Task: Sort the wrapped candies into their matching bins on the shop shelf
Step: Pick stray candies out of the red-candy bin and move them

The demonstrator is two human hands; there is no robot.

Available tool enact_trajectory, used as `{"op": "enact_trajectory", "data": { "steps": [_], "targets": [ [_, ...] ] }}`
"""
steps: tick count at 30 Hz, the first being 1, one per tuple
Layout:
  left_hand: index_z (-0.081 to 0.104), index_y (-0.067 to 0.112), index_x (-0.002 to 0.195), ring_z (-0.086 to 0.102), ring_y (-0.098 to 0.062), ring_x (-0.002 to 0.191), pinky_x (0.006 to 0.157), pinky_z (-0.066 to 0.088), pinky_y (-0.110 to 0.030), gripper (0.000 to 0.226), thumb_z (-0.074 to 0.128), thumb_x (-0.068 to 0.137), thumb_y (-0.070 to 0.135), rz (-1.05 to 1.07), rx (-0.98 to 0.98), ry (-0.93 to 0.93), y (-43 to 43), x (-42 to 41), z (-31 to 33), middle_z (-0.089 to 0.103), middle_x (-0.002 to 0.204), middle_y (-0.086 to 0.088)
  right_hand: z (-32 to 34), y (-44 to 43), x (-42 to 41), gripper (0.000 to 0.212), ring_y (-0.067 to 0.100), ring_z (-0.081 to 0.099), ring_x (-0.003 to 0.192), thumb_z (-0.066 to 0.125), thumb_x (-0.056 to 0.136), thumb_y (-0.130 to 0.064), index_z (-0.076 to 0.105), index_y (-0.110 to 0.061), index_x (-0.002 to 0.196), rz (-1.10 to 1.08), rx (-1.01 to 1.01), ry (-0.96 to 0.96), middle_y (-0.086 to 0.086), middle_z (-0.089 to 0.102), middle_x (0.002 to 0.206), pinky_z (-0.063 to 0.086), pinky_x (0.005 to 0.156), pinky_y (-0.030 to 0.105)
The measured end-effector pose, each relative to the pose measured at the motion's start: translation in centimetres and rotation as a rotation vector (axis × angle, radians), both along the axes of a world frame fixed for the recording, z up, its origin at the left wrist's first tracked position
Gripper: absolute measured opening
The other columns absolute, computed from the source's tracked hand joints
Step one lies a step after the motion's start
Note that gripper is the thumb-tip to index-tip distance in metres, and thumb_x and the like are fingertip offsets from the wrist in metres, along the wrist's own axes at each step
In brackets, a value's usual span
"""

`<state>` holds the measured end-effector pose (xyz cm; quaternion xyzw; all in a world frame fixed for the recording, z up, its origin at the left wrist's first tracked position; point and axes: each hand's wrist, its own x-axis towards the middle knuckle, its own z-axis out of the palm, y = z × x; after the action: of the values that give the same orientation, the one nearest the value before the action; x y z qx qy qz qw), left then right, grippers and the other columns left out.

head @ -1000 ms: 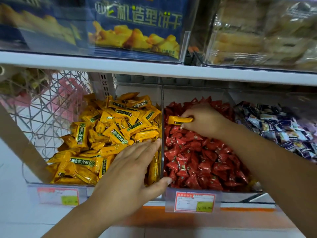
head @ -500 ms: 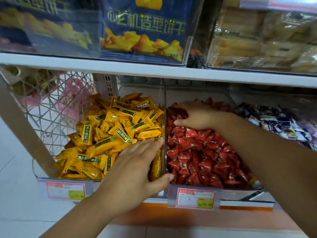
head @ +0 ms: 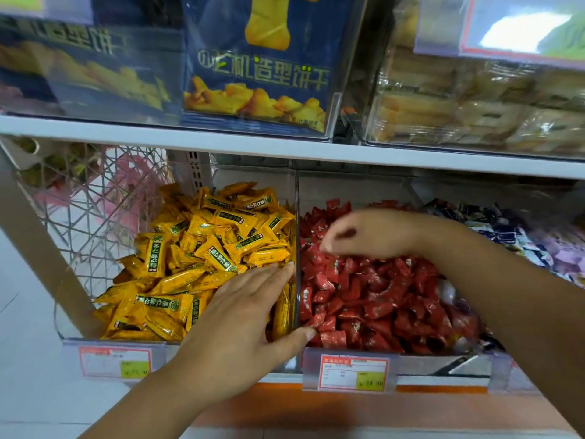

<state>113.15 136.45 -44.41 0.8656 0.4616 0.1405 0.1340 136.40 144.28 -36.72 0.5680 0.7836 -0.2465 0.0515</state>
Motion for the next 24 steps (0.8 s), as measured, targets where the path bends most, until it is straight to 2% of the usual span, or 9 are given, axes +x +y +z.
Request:
{"op": "enact_trajectory", "data": {
  "steps": [3,5,7,9,14,16,18,21,24],
  "targets": [
    [-0.017,0.059,0.130,-0.016,0.025,0.122,0.101,-0.010,-0.003,0.081,0.009,0.063,0.095,-0.001,0.017,-0.006,0.1,-0.1,-0.2,-0.002,0.141,0.038,-2.6,4.2,-1.6,0.035,0.020,0.054,0.117,0.049,0.098,-0.040,0.057,-0.024,0.128,-0.059,0.283,-0.048,0.000,0.058,0.130,0.043,0.097,0.030],
    [-0.013,0.059,0.133,-0.019,0.029,0.119,0.100,-0.010,-0.002,0.083,0.009,0.062,0.096,-0.006,0.020,-0.014,0.2,-0.2,-0.3,-0.001,0.140,0.038,-5.2,5.3,-2.8,0.053,0.027,0.041,0.133,0.049,0.094,-0.052,0.044,-0.026,0.140,-0.043,0.211,-0.164,0.003,0.046,0.144,0.035,0.106,0.037],
    [-0.016,0.061,0.130,-0.024,0.032,0.114,0.098,-0.012,0.001,0.080,0.013,0.063,0.094,-0.004,0.018,-0.003,0.2,-0.1,0.0,-0.005,0.138,0.040,-6.7,5.1,-2.9,0.069,0.030,0.015,0.146,0.043,0.090,-0.064,0.027,-0.033,0.150,0.012,0.094,-0.388,0.000,0.024,0.158,0.015,0.117,0.052],
    [-0.019,0.063,0.126,-0.026,0.031,0.112,0.097,-0.013,0.001,0.074,0.016,0.067,0.090,-0.002,0.006,-0.003,0.1,0.0,0.3,-0.010,0.137,0.041,-6.7,4.0,-1.9,0.064,0.029,0.013,0.146,0.040,0.092,-0.064,0.027,-0.038,0.149,0.093,0.092,-0.485,-0.005,0.020,0.159,0.008,0.116,0.057],
    [-0.017,0.060,0.130,-0.024,0.030,0.114,0.097,-0.012,-0.001,0.079,0.018,0.066,0.090,0.000,0.014,-0.025,0.0,0.1,0.2,-0.007,0.136,0.041,-3.2,1.4,1.0,0.043,0.016,0.017,0.143,0.044,0.096,-0.054,0.044,-0.047,0.138,0.190,-0.070,-0.449,-0.017,0.028,0.153,0.006,0.117,0.046],
    [-0.015,0.060,0.132,-0.018,0.026,0.120,0.100,-0.009,-0.003,0.080,0.018,0.065,0.089,0.005,0.020,-0.025,0.1,0.0,-0.1,-0.005,0.138,0.040,-1.4,1.4,1.4,0.039,0.009,0.035,0.132,0.050,0.094,-0.053,0.054,-0.043,0.131,0.125,-0.182,-0.290,-0.014,0.043,0.144,0.023,0.111,0.029],
    [-0.012,0.060,0.133,-0.014,0.023,0.124,0.102,-0.007,-0.005,0.083,0.017,0.063,0.094,0.011,0.011,-0.034,0.1,-0.1,-0.2,-0.002,0.139,0.040,-1.1,2.9,1.2,0.034,0.006,0.050,0.117,0.051,0.095,-0.047,0.062,-0.032,0.123,0.015,-0.068,-0.099,-0.012,0.056,0.130,0.036,0.098,0.023],
    [-0.019,0.065,0.127,-0.025,0.029,0.116,0.098,-0.011,-0.001,0.080,0.008,0.058,0.096,0.006,0.006,-0.001,0.2,-0.1,0.0,-0.007,0.137,0.042,-4.4,5.6,0.0,0.042,0.021,0.053,0.117,0.049,0.094,-0.052,0.056,-0.028,0.128,-0.054,0.306,-0.152,0.001,0.056,0.133,0.044,0.099,0.036],
    [-0.022,0.066,0.123,-0.032,0.033,0.108,0.094,-0.015,0.004,0.076,0.011,0.060,0.092,0.009,0.001,0.022,0.2,0.0,0.2,-0.009,0.135,0.042,-8.3,6.5,-2.0,0.065,0.031,0.026,0.141,0.037,0.090,-0.067,0.029,-0.038,0.147,-0.014,0.161,-0.366,0.002,0.027,0.157,0.022,0.115,0.051]
  ]
}}
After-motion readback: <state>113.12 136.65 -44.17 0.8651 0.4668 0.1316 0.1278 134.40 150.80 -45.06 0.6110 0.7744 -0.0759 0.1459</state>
